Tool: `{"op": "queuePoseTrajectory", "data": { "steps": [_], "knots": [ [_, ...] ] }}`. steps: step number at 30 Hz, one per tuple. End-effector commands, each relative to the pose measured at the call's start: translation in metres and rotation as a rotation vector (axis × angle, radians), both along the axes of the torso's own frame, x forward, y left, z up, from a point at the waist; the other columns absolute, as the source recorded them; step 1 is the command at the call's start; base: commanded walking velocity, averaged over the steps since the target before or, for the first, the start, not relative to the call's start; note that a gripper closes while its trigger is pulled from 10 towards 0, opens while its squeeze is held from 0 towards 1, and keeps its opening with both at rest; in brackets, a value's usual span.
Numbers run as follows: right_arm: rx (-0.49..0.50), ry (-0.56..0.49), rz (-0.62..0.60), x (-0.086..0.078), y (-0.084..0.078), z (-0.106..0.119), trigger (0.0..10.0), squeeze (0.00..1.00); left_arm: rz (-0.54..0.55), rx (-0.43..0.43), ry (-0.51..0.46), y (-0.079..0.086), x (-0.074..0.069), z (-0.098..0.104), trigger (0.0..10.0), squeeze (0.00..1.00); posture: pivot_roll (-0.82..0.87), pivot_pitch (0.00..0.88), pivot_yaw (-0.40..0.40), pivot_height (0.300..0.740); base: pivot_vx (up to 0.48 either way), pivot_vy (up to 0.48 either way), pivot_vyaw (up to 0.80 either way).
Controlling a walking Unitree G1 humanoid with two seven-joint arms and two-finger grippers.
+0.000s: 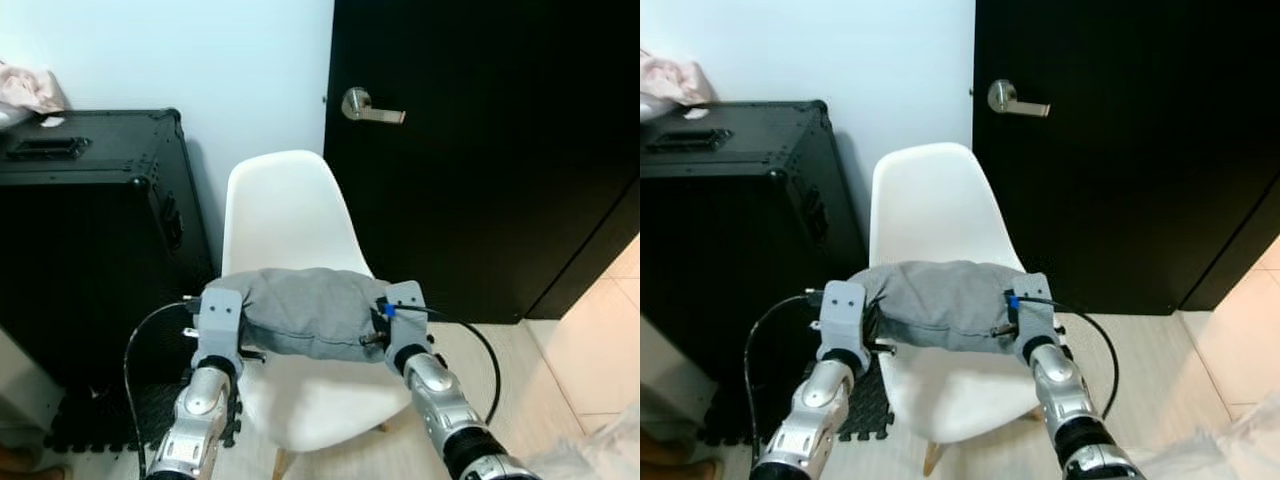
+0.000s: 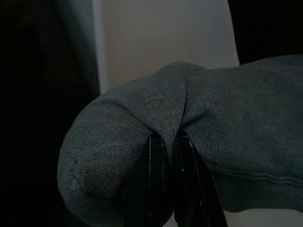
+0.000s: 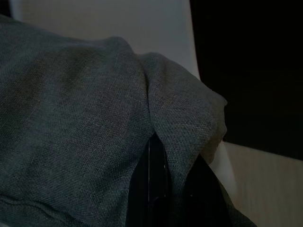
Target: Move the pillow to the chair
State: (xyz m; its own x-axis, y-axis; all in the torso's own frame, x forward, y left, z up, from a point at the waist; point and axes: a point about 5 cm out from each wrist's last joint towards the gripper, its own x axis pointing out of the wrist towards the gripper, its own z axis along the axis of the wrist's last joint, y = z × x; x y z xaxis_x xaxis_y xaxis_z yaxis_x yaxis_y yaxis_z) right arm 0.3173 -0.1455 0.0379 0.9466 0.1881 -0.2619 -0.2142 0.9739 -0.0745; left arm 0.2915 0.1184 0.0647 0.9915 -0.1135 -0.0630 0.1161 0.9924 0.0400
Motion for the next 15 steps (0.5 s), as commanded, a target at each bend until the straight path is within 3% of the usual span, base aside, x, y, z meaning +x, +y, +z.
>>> {"op": "queuePoseTrajectory", "data": {
  "steps": [1,3,8,15],
  "knots": [
    [0.028,-0.052,0.040,0.003,0.013,0.008,10.0,0.00,-0.051,-0.020,-0.058,-0.014,0.004,0.013,10.0,0.00,0.07,0.028,-0.015,0.740,0.398,0.000,0.00],
    [0.029,-0.053,0.039,0.003,0.013,0.008,10.0,0.00,-0.050,-0.022,-0.051,-0.015,0.004,0.012,10.0,0.00,0.07,0.027,-0.014,0.740,0.398,0.000,0.00],
    [0.032,-0.052,0.032,0.002,0.013,0.007,10.0,0.00,-0.085,-0.033,-0.050,-0.028,0.004,0.014,10.0,0.00,0.07,0.028,-0.009,0.740,0.000,0.000,0.00],
    [0.041,-0.056,0.016,0.001,0.012,0.007,10.0,0.00,-0.104,0.001,-0.044,-0.029,0.002,0.010,10.0,0.00,0.07,0.030,0.004,0.740,0.000,0.000,0.00]
  ]
}}
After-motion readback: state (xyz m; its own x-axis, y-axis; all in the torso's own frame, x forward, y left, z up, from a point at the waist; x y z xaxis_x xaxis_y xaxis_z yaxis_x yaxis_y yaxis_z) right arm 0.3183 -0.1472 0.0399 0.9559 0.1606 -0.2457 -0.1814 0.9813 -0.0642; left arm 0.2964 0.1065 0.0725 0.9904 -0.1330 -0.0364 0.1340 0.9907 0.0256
